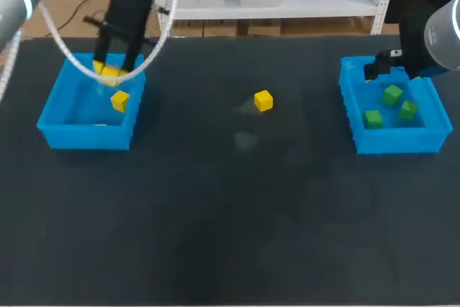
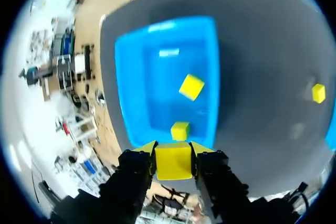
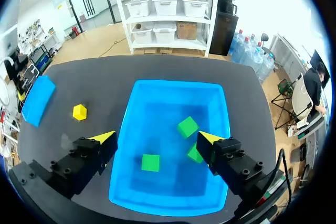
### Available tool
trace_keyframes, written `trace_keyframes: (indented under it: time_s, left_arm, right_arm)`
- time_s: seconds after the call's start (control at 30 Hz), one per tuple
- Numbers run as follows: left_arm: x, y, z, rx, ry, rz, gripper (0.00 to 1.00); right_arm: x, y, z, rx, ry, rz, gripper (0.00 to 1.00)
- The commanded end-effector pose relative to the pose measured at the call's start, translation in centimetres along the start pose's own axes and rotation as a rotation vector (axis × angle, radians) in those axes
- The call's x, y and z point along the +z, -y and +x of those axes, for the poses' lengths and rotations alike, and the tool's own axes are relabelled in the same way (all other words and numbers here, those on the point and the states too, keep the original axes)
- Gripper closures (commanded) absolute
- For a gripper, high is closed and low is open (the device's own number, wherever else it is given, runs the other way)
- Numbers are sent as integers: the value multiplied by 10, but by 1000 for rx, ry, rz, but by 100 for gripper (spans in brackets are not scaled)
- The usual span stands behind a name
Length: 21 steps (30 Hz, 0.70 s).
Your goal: Put the green cubes in the right bin and the yellow cubes in the left bin.
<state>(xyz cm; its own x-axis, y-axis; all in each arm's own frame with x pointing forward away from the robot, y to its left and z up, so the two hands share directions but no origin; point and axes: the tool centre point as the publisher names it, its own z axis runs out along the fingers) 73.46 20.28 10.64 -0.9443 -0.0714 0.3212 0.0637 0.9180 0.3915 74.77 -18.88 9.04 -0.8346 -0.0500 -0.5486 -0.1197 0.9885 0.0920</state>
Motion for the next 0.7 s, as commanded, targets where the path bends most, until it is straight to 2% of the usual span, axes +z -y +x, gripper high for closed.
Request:
trace_keyframes:
  time_s: [0.03,0.07,0.1,0.13,0.27,0.37,0.43,0.5,0.6,0.7]
  left_arm:
    - [28,-13,47,-27,652,50,100]
    - [28,-15,47,-38,659,54,100]
    - [26,-16,46,-50,671,55,67]
    - [23,-17,44,-52,697,60,0]
    - [-7,-12,37,-48,802,71,0]
    - [-40,2,31,9,898,109,0]
    - [-67,24,25,116,971,174,0]
    - [-93,57,19,281,1021,228,0]
    - [-117,109,13,497,1023,298,0]
    - [-128,154,11,656,994,377,0]
  right_arm:
    - [0,0,1,1,5,3,0]
    - [0,0,1,1,5,3,0]
    - [0,0,1,1,5,3,0]
    - [0,0,1,1,5,3,0]
    - [0,0,1,1,5,3,0]
    - [0,0,1,1,5,3,0]
    - [0,0,1,1,5,3,0]
    - [0,0,1,1,5,3,0]
    - [0,0,1,1,5,3,0]
    - [0,0,1,1,5,3,0]
